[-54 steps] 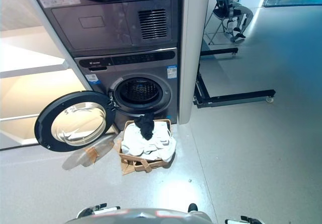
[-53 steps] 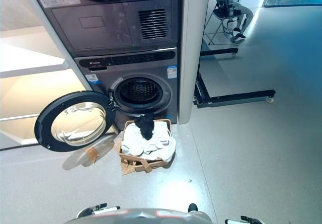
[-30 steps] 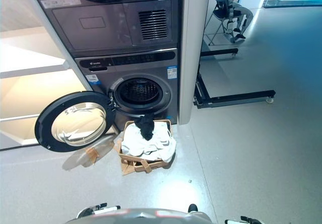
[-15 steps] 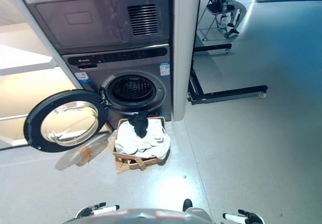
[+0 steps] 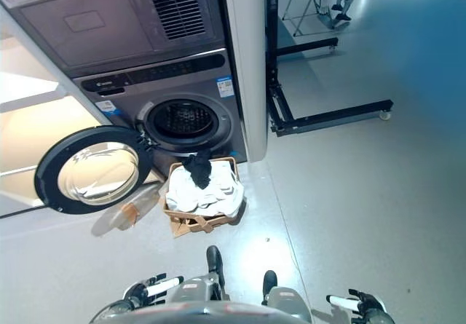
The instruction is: Put the clothes in the basket into the washing machine.
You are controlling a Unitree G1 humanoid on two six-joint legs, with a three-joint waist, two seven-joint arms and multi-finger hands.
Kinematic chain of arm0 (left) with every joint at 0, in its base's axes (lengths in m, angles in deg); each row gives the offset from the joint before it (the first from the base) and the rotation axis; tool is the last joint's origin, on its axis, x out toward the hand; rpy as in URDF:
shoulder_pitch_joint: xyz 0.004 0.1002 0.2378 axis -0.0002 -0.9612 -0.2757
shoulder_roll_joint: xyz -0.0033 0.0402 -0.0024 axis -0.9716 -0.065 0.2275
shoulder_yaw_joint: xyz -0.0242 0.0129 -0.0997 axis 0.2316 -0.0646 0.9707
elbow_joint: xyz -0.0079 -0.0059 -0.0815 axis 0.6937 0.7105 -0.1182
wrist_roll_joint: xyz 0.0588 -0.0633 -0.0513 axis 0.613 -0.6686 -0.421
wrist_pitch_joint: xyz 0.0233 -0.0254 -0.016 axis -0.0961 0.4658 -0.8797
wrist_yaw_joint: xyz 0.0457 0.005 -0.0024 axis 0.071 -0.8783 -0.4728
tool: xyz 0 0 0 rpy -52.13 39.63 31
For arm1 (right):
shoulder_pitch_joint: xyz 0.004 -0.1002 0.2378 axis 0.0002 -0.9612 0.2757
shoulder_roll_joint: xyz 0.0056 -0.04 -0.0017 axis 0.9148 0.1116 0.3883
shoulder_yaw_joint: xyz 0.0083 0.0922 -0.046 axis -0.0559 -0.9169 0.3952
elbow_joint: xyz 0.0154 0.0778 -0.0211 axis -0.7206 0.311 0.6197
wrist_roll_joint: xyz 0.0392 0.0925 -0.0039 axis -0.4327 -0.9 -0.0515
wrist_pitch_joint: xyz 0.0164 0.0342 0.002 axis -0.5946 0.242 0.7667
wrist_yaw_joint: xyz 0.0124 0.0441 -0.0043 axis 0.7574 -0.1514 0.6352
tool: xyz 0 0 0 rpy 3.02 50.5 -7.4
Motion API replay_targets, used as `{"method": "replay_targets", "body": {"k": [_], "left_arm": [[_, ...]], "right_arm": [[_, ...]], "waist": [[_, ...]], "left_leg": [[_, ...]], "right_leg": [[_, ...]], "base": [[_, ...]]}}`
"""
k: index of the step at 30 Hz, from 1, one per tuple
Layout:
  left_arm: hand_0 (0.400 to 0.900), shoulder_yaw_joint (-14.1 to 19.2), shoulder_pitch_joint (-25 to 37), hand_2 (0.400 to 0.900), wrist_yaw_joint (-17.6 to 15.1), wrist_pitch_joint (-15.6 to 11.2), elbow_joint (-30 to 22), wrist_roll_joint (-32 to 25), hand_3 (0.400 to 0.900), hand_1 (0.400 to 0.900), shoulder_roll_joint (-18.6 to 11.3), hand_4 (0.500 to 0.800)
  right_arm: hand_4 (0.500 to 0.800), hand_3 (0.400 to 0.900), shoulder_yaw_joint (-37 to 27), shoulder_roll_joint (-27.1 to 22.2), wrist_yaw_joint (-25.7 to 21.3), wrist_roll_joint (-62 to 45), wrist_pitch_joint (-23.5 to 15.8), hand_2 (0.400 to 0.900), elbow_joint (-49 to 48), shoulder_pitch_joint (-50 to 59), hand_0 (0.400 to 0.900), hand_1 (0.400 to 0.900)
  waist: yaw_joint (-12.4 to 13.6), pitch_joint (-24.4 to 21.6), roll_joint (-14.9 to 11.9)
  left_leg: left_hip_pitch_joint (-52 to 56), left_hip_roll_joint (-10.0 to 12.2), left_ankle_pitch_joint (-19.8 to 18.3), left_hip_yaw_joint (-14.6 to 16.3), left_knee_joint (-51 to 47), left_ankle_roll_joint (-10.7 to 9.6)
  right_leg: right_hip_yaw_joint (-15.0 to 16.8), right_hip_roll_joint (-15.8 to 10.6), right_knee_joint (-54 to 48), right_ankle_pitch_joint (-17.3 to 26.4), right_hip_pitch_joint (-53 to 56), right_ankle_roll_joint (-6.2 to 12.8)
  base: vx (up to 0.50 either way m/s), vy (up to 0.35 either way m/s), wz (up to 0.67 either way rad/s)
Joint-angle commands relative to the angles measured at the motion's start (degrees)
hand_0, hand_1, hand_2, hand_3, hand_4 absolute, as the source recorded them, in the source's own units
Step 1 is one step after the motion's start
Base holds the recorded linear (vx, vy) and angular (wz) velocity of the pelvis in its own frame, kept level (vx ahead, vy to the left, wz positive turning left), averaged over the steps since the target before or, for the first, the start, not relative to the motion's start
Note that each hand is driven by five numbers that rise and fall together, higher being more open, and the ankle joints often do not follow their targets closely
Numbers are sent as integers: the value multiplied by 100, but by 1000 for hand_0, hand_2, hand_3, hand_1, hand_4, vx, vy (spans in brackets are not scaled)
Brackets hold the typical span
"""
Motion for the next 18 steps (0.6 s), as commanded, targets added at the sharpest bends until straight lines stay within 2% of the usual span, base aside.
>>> {"method": "replay_targets", "body": {"k": [1, 2, 5, 8, 11, 13, 14, 15, 16, 17, 18], "left_arm": [[900, 91, -311, 900, -143, -189, -79, -40, 900, 900, -417, 800], [900, 104, -337, 900, -156, -208, -94, -42, 900, 900, -427, 800], [900, 152, -315, 900, -163, -196, -73, -35, 900, 900, -520, 800], [900, 117, -215, 900, -177, -219, -107, -16, 900, 900, -632, 800], [900, 89, -111, 900, -188, -219, -145, 44, 900, 900, -708, 800], [900, 112, -33, 900, -213, -221, -176, 80, 900, 900, -852, 800], [900, -276, 1220, 900, -445, 2, -68, -5, 900, 900, -1228, 800], [900, -131, 1106, 900, -278, -4, -58, -78, 900, 900, -1227, 800], [900, 87, 804, 900, -315, -73, 26, -49, 900, 900, -1320, 800], [900, 231, 536, 900, -418, -133, -15, 38, 900, 900, -1472, 800], [900, 400, 421, 900, -303, -158, -91, -76, 900, 900, -1663, 800]], "right_arm": [[800, 900, 38, -232, -107, -185, -126, 900, 77, -29, 900, 900], [800, 900, 45, -217, -101, -178, -125, 900, 78, -34, 900, 900], [800, 900, 98, -125, -72, -146, -110, 900, 80, 27, 900, 900], [800, 900, 157, -67, -39, -99, -126, 900, 43, 54, 900, 900], [800, 900, 173, -29, 2, -94, -129, 900, 29, 79, 900, 900], [800, 900, 187, 6, 36, -67, -129, 900, 10, 76, 900, 900], [800, 900, 449, -47, 116, 44, -22, 900, 7, 286, 900, 900], [800, 900, 461, 10, 102, 14, -47, 900, 6, 329, 900, 900], [800, 900, 479, 74, 109, 74, -1, 900, -3, 320, 900, 900], [800, 900, 447, 58, 99, 114, -57, 900, -75, 266, 900, 900], [800, 900, 352, -11, 105, 126, -59, 900, -105, 200, 900, 900]], "waist": [[44, -111, -63], [65, -169, -63], [131, -324, -205], [172, -471, -480], [206, -553, -703], [230, -539, -846], [-54, -642, -887], [-42, -564, -927], [-40, -526, -954], [-45, -493, -929], [-30, -453, -861]], "left_leg": [[-534, -256, 785, 290, -142, 499], [-519, -240, 829, 396, -128, 509], [-533, -286, 797, 410, 69, 651], [-769, -356, 472, 524, 610, 796], [-635, -541, 122, 583, 612, 998], [-485, -669, -123, 597, 580, 1138], [-325, -667, -195, 684, 499, 1136], [-186, -674, -248, 746, 464, 1204], [-62, -673, -276, 761, 415, 1234], [55, -681, -287, 702, 355, 1267], [194, -672, -289, 638, 260, 1294]], "right_leg": [[122, 164, 385, -1170, 995, 632], [176, 170, 393, -1240, 1055, 618], [346, 35, 464, -1431, 1174, 700], [399, -217, 724, -1368, 1071, 874], [516, -341, 1156, -740, 993, 1190], [570, -314, 1835, -122, 739, 1466], [769, -228, 2150, 210, 605, 1617], [740, -216, 2468, 393, 492, 1736], [690, -203, 2914, 579, 305, 1837], [582, -223, 3228, 677, 150, 1882], [469, -279, 3518, 679, -43, 1846]], "base": [[374, 152, -38], [365, 161, -39], [453, 243, -35], [402, 251, -17], [430, 316, -11], [331, 250, -11], [316, 248, -29], [314, 250, -41], [259, 255, -16], [247, 246, 10], [231, 227, 35]]}}
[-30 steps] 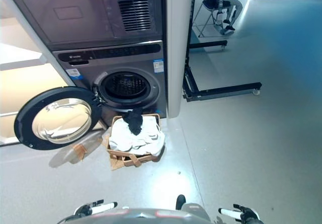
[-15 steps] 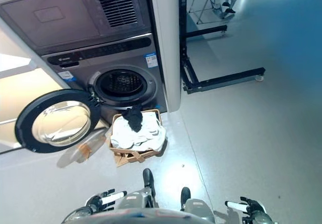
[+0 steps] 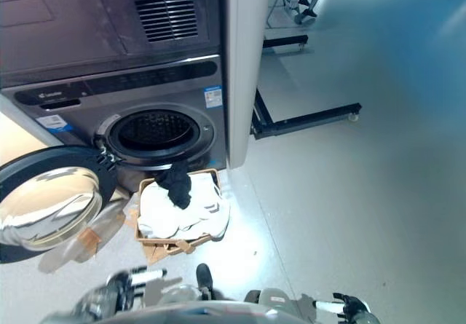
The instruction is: Put the clothes in the basket into the washing machine.
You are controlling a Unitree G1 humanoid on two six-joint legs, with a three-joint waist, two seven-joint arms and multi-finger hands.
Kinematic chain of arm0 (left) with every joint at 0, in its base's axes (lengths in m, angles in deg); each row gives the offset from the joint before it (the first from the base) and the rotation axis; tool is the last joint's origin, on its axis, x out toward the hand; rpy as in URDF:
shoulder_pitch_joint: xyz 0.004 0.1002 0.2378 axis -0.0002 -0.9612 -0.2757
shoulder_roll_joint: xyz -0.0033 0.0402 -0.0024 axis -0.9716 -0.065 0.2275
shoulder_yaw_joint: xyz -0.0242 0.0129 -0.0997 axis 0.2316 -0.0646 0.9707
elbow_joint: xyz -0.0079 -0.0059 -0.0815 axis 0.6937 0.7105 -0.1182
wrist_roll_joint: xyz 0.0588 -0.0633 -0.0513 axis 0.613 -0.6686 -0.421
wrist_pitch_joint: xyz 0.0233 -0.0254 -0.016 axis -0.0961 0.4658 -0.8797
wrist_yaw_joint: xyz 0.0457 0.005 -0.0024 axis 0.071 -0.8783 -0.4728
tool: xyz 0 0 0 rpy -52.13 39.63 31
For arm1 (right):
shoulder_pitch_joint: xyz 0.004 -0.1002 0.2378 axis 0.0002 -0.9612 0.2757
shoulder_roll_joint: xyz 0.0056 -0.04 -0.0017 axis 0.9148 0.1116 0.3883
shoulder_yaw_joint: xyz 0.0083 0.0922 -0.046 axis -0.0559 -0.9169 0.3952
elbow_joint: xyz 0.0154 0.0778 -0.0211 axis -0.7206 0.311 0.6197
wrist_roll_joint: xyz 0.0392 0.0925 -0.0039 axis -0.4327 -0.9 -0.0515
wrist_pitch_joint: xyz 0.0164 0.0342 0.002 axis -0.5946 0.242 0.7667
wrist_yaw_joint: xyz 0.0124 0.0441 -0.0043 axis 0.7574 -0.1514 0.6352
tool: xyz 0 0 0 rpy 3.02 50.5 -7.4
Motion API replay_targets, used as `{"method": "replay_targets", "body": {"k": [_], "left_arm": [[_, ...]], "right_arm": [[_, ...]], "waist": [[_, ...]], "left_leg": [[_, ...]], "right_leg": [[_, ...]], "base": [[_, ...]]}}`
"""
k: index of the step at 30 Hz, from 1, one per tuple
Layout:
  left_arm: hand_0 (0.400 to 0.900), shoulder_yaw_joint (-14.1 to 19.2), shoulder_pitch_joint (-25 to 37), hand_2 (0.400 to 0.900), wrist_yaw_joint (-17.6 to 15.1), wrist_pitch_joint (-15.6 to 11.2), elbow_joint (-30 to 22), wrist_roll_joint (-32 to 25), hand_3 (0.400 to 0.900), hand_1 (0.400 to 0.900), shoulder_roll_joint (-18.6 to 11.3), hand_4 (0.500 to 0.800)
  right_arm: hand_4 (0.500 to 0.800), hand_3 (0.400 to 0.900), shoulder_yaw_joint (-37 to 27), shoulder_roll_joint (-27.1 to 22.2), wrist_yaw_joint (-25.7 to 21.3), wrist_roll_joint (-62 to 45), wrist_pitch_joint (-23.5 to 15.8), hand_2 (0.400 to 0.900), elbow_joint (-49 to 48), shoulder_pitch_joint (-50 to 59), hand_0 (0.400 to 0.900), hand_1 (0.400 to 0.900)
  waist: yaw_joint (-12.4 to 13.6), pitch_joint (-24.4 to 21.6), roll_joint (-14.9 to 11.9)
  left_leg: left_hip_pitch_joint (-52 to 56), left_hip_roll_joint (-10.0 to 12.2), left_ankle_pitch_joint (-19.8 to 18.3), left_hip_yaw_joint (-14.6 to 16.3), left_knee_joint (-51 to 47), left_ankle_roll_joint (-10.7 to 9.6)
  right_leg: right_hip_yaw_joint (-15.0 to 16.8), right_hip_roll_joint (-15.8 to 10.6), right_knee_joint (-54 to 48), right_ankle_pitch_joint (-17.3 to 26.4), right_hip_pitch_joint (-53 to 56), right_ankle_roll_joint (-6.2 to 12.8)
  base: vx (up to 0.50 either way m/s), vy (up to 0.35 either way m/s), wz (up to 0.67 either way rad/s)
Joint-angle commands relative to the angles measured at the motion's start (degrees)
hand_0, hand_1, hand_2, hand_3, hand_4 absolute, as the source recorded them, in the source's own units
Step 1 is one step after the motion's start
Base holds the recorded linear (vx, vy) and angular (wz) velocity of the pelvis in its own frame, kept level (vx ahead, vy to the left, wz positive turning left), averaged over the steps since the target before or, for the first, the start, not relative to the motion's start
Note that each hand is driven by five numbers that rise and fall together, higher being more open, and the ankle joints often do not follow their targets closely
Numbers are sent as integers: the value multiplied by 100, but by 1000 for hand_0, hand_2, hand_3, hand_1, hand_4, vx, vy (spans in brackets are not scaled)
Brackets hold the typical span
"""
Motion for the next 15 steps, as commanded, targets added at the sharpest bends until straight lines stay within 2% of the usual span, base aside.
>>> {"method": "replay_targets", "body": {"k": [1, 2, 4, 5, 6, 7, 8, 9, 10, 11, 12, 13, 14, 15], "left_arm": [[900, 461, -209, 900, -38, -261, -2, -112, 900, 900, -924, 800], [900, 485, -146, 900, -35, -263, -42, -125, 900, 900, -1113, 800], [900, 510, -131, 900, -2, -315, -166, -234, 900, 900, -1223, 800], [900, 494, -11, 900, -15, -329, -196, -234, 900, 900, -1266, 800], [900, 494, -11, 900, -15, -329, -196, -234, 900, 900, -1266, 800], [900, 470, 16, 900, -33, -379, -256, -266, 900, 900, -1222, 800], [900, 470, 16, 900, -33, -379, -256, -266, 900, 900, -1221, 800], [900, 167, 411, 900, -331, -356, -218, -29, 900, 900, -988, 800], [900, 210, 383, 900, -244, -361, -217, -82, 900, 900, -1014, 800], [900, 203, 384, 900, -289, -348, -114, 6, 900, 900, -1081, 800], [900, 221, 391, 900, -321, -362, -63, 51, 900, 900, -1126, 800], [900, 246, 324, 900, -320, -352, -30, 38, 900, 900, -1160, 800], [900, 283, 259, 900, -312, -363, -16, 51, 900, 900, -1246, 800], [900, 279, 251, 900, -304, -368, -40, 65, 900, 900, -1340, 800]], "right_arm": [[800, 900, -113, -407, -24, 88, -68, 900, 75, -189, 900, 900], [800, 900, -132, -449, -17, 94, -93, 900, 28, -221, 900, 900], [800, 900, -206, -510, -4, -3, -143, 900, -12, -284, 900, 900], [800, 900, -235, -532, 5, -44, -157, 900, -25, -289, 900, 900], [800, 900, -235, -532, 5, -44, -157, 900, -25, -289, 900, 900], [800, 900, -302, -554, -8, -124, -170, 900, -40, -302, 900, 900], [800, 900, -302, -555, -8, -124, -170, 900, -40, -302, 900, 900], [800, 900, -295, -556, -48, -109, -156, 900, -91, -280, 900, 900], [800, 900, -367, -550, -38, -135, -124, 900, -62, -317, 900, 900], [800, 900, -374, -511, -30, -116, -90, 900, -32, -359, 900, 900], [800, 900, -377, -460, -29, -89, -70, 900, -44, -403, 900, 900], [800, 900, -407, -437, -35, -76, -58, 900, -80, -454, 900, 900], [800, 900, -422, -446, -32, -58, -49, 900, -124, -484, 900, 900], [800, 900, -414, -443, -21, -51, -56, 900, -201, -510, 900, 900]], "waist": [[-48, 55, 94], [-48, 90, 179], [-96, 182, 326], [-85, 213, 451], [-85, 214, 451], [-104, 241, 537], [-100, 230, 544], [-216, 235, 561], [-211, 197, 513], [-200, 184, 466], [-177, 186, 435], [-193, 193, 398], [-206, 199, 346], [-245, 215, 286]], "left_leg": [[-171, -107, -417, -495, 6, -1], [-15, -105, -378, -557, -111, -15], [217, -89, -347, -722, -229, -66], [249, 36, -301, -757, -226, -94], [249, 36, -301, -758, -226, -94], [336, 95, -429, -920, -107, -142], [319, 105, -430, -917, -100, -144], [431, 122, -618, -1100, 38, -210], [478, 132, -679, -1116, 79, -238], [528, 153, -760, -1187, 120, -264], [560, 187, -832, -1230, 191, -299], [618, 187, -900, -1278, 252, -330], [671, 172, -957, -1336, 287, -351], [731, 185, -1017, -1415, 316, -384]], "right_leg": [[-354, 379, 504, 1861, 930, 25], [-372, 363, 489, 1735, 760, -65], [-350, 348, 57, 1388, 533, -241], [-387, 299, -265, 1163, 334, -378], [-387, 299, -265, 1163, 335, -378], [-270, 63, -990, 1006, 255, -473], [-270, 73, -1007, 1021, 248, -477], [173, -240, -2064, 1258, 180, -477], [227, -406, -2374, 1489, 149, -445], [371, -664, -2737, 1889, 26, -361], [355, -878, -3058, 2105, -145, -294], [219, -991, -3217, 2280, -171, -217], [211, -1015, -3336, 2427, -130, -135], [396, -934, -3307, 2412, -107, -51]], "base": [[230, 218, 47], [222, 177, 52], [192, 121, 68], [87, 29, 56], [160, -2, 87], [139, 4, 58], [325, -19, 116], [262, -58, 71], [350, -125, 85], [251, -175, 47], [258, -201, 54], [252, -217, 64], [263, -267, 79], [271, -307, 85]]}}
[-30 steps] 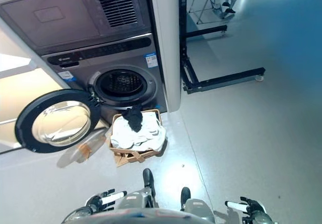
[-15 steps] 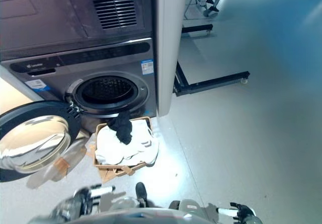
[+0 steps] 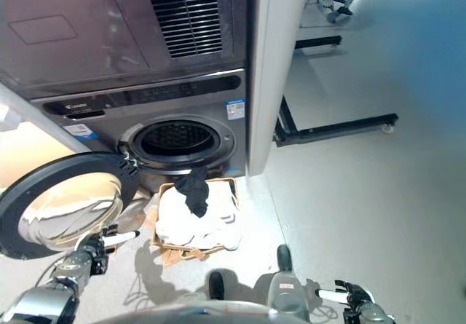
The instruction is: Put the clothes in the basket into the washing machine.
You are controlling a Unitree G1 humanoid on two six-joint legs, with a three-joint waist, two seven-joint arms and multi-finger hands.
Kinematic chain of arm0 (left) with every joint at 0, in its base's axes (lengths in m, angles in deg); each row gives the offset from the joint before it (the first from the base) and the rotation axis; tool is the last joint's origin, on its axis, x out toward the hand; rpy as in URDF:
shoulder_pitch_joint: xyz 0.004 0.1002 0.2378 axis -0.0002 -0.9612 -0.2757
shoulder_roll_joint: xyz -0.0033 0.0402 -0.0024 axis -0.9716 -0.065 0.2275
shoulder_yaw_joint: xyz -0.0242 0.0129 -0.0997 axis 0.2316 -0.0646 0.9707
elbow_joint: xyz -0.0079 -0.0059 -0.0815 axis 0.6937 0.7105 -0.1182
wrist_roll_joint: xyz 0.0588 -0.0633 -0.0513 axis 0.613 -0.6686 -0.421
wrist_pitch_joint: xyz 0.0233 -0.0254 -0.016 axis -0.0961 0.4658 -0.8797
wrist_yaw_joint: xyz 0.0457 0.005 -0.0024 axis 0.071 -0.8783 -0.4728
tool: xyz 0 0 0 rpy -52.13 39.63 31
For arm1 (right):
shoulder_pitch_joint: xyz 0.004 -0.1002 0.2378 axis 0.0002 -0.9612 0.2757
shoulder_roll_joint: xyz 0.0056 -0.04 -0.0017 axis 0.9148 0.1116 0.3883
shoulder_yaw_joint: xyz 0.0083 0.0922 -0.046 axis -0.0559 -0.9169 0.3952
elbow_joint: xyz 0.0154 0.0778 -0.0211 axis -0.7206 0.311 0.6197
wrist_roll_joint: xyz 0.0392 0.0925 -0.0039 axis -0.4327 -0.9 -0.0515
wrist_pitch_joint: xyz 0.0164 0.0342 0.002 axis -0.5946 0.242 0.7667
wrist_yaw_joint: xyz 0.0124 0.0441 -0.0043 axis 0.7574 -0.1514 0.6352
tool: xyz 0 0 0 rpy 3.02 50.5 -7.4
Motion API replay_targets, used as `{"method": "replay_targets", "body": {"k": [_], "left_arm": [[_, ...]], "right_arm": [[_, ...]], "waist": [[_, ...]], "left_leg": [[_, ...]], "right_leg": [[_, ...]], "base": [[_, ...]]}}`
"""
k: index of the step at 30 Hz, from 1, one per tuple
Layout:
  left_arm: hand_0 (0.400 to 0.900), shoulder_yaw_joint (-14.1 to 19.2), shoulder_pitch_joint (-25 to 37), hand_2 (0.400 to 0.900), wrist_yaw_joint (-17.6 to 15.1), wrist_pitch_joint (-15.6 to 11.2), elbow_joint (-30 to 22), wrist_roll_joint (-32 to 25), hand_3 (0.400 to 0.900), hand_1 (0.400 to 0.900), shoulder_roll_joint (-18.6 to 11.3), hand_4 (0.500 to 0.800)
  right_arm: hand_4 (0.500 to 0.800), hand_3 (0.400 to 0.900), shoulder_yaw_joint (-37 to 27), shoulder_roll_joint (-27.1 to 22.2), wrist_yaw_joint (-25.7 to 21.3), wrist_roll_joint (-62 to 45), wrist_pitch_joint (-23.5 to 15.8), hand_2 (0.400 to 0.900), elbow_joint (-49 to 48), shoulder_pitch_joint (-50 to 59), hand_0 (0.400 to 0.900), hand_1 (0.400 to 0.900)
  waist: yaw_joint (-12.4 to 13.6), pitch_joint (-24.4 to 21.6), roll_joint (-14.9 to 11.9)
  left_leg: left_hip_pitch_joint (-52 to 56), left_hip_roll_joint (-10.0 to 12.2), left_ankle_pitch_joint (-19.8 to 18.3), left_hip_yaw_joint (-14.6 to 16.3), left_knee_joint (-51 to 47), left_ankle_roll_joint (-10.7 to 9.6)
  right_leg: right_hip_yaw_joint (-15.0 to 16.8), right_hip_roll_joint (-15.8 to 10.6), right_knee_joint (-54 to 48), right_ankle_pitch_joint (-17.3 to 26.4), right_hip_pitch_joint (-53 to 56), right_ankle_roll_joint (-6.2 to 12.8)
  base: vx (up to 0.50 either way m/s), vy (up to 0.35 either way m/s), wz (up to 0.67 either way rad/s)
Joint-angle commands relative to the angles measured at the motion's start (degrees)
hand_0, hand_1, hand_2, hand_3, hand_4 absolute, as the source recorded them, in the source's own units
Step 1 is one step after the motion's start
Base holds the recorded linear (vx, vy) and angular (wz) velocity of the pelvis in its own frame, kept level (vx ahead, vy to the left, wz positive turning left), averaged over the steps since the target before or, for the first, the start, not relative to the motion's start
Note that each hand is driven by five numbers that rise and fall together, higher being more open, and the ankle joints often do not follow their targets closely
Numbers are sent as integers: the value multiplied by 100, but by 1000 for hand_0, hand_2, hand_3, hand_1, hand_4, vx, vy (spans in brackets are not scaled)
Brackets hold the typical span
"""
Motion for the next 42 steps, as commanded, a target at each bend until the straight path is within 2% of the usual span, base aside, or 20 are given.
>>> {"method": "replay_targets", "body": {"k": [1, 2, 4, 5, 6, 7, 9, 12, 14, 15, 17, 18, 19, 20, 22, 24, 30, 33, 36, 42], "left_arm": [[900, 77, -2, 900, -112, -279, -179, 62, 900, 900, -751, 800], [900, 68, 24, 900, -113, -295, -236, 52, 900, 900, -785, 800], [900, 42, 94, 900, -159, -336, -290, 63, 900, 900, -899, 800], [900, 42, 95, 900, -159, -336, -290, 62, 900, 900, -899, 800], [900, -30, 258, 900, -192, -370, -330, -28, 900, 900, -939, 800], [900, -93, 407, 900, -231, -383, -333, -84, 900, 900, -1029, 800], [900, -297, 712, 900, -273, -440, -409, -70, 900, 900, -1098, 800], [900, -537, 1238, 900, -403, -480, -436, -96, 900, 900, -1187, 800], [900, -659, 1559, 900, -470, -497, -443, -176, 900, 900, -1288, 800], [900, -729, 1837, 900, -540, -507, -393, -212, 900, 900, -1437, 800], [900, -824, 2143, 900, -595, -506, -341, -234, 900, 900, -1637, 800], [900, -1612, 3845, 900, -1012, -279, -160, -332, 900, 900, -925, 800], [900, -1518, 3945, 900, -855, -280, 70, -431, 900, 900, -1053, 800], [900, -1359, 3763, 900, -916, -300, 266, -378, 900, 900, -1286, 800], [900, -1413, 4029, 900, -941, -201, 579, -295, 900, 900, -1601, 800], [900, -1459, 4274, 900, -926, -137, 672, -257, 900, 900, -1834, 800], [900, -1587, 4569, 900, -1017, -107, 651, -257, 900, 900, -2217, 800], [900, -1637, 4628, 900, -1056, -138, 599, -305, 900, 900, -2285, 800], [900, -1725, 4712, 900, -1096, -166, 552, -306, 900, 900, -2405, 800], [900, -1784, 4854, 900, -1142, -185, 525, -372, 900, 900, -2597, 800]], "right_arm": [[800, 900, -282, -251, -108, -69, -75, 900, -46, -100, 900, 900], [800, 900, -280, -234, -91, -123, -96, 900, -79, -151, 900, 900], [800, 900, -288, -223, -95, -176, -152, 900, -131, -261, 900, 900], [800, 900, -288, -223, -95, -176, -152, 900, -131, -260, 900, 900], [800, 900, -326, -314, -143, -293, -217, 900, -193, -216, 900, 900], [800, 900, -347, -405, -156, -333, -286, 900, -351, -221, 900, 900], [800, 900, -440, -570, -213, -492, -394, 900, -525, -236, 900, 900], [800, 900, -483, -740, -325, -588, -473, 900, -589, -233, 900, 900], [800, 900, -455, -825, -379, -647, -467, 900, -589, -119, 900, 900], [800, 900, -445, -884, -417, -659, -487, 900, -612, -20, 900, 900], [800, 900, -433, -939, -472, -697, -509, 900, -591, 16, 900, 900], [800, 900, -134, -913, -498, -667, -453, 900, -593, 273, 900, 900], [800, 900, -98, -950, -488, -756, -442, 900, -632, 378, 900, 900], [800, 900, -33, -878, -581, -710, -438, 900, -622, 320, 900, 900], [800, 900, 110, -889, -620, -648, -456, 900, -740, 298, 900, 900], [800, 900, 127, -998, -681, -670, -478, 900, -849, 275, 900, 900], [800, 900, 29, -1065, -774, -831, -560, 900, -762, 85, 900, 900], [800, 900, 11, -1030, -816, -927, -582, 900, -665, 20, 900, 900], [800, 900, 45, -961, -831, -1065, -619, 900, -585, -10, 900, 900], [800, 900, 34, -886, -849, -1218, -660, 900, -498, -101, 900, 900]], "waist": [[-48, -219, -477], [-70, -223, -514], [-81, -173, -556], [-92, -170, -553], [-197, -74, -508], [-292, -1, -463], [-476, 136, -336], [-769, 437, -110], [-869, 605, -36], [-864, 677, -32], [-931, 783, 32], [-1240, 787, -47], [-1228, 842, -77], [-1294, 843, -132], [-1435, 860, -273], [-1518, 875, -366], [-1595, 968, -498], [-1569, 1004, -520], [-1527, 1019, -562], [-1478, 1055, -543]], "left_leg": [[-21, 4, -821, 361, 616, -105], [48, 61, -846, 295, 642, -164], [111, 306, -812, 268, 630, -345], [113, 311, -810, 256, 628, -348], [-5, 544, -622, 202, 509, -515], [-183, 687, -453, 202, 470, -605], [-523, 890, -205, 453, 413, -701], [-996, 1186, 167, 1236, 417, -762], [-1174, 1205, 203, 1311, 490, -806], [-1375, 1208, 280, 1327, 548, -763], [-1455, 1210, 168, 1354, 659, -797], [-1455, 1255, 110, 1486, 705, -818], [-1546, 1272, 82, 1532, 802, -814], [-1635, 1292, 36, 1587, 932, -825], [-1853, 1382, -73, 1666, 1205, -867], [-2134, 1493, -203, 1670, 1547, -899], [-2996, 1815, -569, 1347, 2481, -931], [-3429, 1956, -765, 1170, 3006, -948], [-3718, 2134, -948, 1091, 3437, -944], [-4133, 2325, -1245, 965, 4009, -900]], "right_leg": [[611, -150, 538, 521, -241, 480], [648, -13, 769, 257, -209, 498], [398, 129, 1030, -130, -156, 381], [385, 130, 1036, -136, -150, 379], [158, 242, 1134, -295, -153, 255], [27, 317, 1165, -381, -233, 189], [-242, 336, 1271, -505, -471, 134], [-431, 385, 1629, -724, -950, 28], [-412, 435, 1778, -822, -1134, 29], [-368, 462, 1869, -755, -1403, -1], [-276, 473, 2085, -854, -1635, 21], [-186, 547, 2217, -880, -1825, 43], [-103, 560, 2318, -888, -2001, 31], [-16, 619, 2386, -891, -2127, 20], [127, 710, 2531, -883, -2413, -2], [198, 757, 2668, -884, -2675, -18], [248, 937, 3176, -980, -3353, -132], [247, 1026, 3455, -1064, -3650, -193], [237, 1132, 3710, -1156, -3922, -249], [202, 1241, 4067, -1322, -4315, -318]], "base": [[290, -348, 91], [270, -357, 66], [196, -374, 58], [117, -451, 79], [12, -418, 83], [-31, -531, 112], [-119, -285, 86], [-145, -151, 61], [-101, -71, 2], [-123, -75, -18], [-12, -11, -23], [28, 24, -45], [-2, 6, -61], [-31, 7, -57], [-23, -31, -54], [-17, -63, -38], [-34, -87, -15], [-37, -75, -9], [-22, -42, -22], [-6, -5, -11]]}}
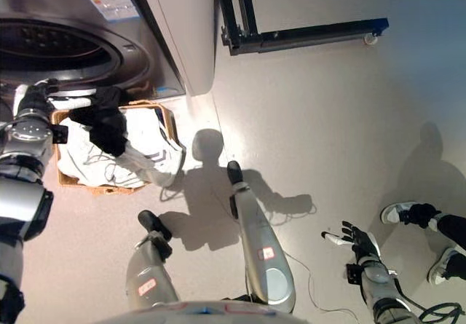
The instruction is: Put the clothes in the basket into the washing machine.
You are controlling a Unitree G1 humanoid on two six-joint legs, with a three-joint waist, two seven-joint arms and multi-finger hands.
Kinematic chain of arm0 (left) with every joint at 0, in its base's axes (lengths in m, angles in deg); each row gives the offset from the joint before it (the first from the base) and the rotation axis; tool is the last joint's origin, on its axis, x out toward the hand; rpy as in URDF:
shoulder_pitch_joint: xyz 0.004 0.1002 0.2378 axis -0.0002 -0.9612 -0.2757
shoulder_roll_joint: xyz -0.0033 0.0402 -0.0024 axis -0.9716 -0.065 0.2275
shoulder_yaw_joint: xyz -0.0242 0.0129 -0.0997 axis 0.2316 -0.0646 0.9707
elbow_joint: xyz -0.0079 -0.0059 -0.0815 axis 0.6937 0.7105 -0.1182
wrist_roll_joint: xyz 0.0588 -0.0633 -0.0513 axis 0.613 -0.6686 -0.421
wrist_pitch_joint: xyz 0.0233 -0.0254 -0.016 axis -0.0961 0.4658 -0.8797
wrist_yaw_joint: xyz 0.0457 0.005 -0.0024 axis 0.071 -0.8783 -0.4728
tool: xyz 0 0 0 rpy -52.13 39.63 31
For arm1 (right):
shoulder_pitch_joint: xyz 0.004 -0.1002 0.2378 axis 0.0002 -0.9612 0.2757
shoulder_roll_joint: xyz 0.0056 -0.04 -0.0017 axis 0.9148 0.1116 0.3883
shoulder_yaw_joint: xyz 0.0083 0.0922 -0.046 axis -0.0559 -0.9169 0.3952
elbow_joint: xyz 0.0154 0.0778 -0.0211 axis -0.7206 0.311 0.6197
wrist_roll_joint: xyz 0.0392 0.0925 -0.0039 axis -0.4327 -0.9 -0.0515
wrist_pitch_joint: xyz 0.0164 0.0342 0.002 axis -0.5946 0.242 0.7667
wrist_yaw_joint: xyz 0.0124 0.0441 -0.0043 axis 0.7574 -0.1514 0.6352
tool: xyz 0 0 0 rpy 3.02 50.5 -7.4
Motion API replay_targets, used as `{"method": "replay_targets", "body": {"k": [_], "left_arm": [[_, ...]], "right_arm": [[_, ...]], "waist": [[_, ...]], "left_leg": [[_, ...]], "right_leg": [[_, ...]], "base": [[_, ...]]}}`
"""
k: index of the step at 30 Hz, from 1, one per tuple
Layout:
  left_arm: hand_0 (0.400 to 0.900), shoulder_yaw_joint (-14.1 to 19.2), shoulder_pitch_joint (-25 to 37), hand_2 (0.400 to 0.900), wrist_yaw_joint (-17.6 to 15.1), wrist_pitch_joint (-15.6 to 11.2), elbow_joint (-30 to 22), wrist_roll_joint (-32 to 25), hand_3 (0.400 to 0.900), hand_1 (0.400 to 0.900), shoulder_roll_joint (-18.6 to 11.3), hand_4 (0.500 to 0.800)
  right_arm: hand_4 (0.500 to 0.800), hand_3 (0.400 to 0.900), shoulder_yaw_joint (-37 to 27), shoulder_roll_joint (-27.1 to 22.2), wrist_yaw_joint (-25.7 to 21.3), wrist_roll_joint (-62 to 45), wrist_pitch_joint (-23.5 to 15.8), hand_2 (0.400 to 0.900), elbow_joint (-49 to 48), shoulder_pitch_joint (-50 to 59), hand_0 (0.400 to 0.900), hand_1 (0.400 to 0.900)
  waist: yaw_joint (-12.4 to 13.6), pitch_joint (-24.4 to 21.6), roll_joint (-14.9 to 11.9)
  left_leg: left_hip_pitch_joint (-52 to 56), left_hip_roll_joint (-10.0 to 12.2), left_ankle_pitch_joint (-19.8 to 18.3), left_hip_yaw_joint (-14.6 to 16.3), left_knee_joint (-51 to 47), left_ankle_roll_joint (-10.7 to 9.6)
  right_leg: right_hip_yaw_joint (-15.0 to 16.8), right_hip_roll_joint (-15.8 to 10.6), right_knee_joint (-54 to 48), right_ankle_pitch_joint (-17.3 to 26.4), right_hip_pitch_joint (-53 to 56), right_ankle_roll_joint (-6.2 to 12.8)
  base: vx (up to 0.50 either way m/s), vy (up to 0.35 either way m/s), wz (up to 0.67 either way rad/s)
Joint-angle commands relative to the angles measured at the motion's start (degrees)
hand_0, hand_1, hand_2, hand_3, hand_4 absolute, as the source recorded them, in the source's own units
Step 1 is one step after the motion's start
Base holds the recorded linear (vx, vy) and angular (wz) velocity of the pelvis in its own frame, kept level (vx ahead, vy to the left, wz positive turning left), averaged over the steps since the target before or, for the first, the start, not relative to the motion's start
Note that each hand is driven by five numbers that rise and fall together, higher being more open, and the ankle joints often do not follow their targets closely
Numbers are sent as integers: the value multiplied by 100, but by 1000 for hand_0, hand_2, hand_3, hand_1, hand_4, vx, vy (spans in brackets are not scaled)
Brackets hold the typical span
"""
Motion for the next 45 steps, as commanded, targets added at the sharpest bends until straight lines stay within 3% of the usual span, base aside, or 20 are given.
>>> {"method": "replay_targets", "body": {"k": [1, 10, 23, 31, 39, 45], "left_arm": [[900, -181, 160, 900, -329, -209, -72, -129, 900, 900, -806, 800], [900, 141, -295, 900, -350, -230, -63, -343, 900, 900, -853, 800], [900, 877, -756, 900, -354, -353, -94, -1522, 900, 900, -783, 800], [900, 992, -618, 900, -435, -350, -68, -1869, 900, 900, -1042, 800], [900, 1097, -679, 900, -460, -308, -6, -2080, 900, 900, -1291, 800], [900, 1137, -733, 900, -462, -291, 7, -2175, 900, 900, -1396, 800]], "right_arm": [[800, 900, -108, -319, -293, -299, -3, 900, 303, -697, 900, 900], [800, 900, -105, -226, -315, -524, -47, 900, 364, -761, 900, 900], [800, 900, -82, 20, -423, -943, -123, 900, 452, -973, 900, 900], [800, 900, -58, 177, -447, -1110, -103, 900, 607, -1129, 900, 900], [800, 900, -129, 219, -467, -1204, -67, 900, 669, -1281, 900, 900], [800, 900, -156, 201, -440, -1281, -77, 900, 659, -1367, 900, 900]], "waist": [[-62, -46, -66], [80, -18, -102], [264, 147, -436], [328, 157, -681], [338, 11, -728], [363, -16, -753]], "left_leg": [[-100, 133, -1043, -145, 1037, 490], [-673, 388, -1372, -448, 1805, 547], [-1656, 844, -2172, -1102, 3435, 904], [-2187, 1249, -2518, -1504, 4077, 1198], [-2473, 1573, -2639, -1735, 4467, 1284], [-2520, 1669, -2638, -1832, 4646, 1254]], "right_leg": [[126, 65, 504, -357, -384, 330], [-73, 224, 982, -615, -768, 235], [-470, 700, 1885, -1024, -1356, 221], [-753, 1088, 2071, -1076, -1650, 265], [-953, 1335, 2196, -1113, -1833, 233], [-972, 1475, 2237, -1152, -1887, 161]], "base": [[3, -17, -6], [5, -13, -3], [-1, 9, -17], [-6, 14, -27], [10, 9, -16], [10, 8, -8]]}}
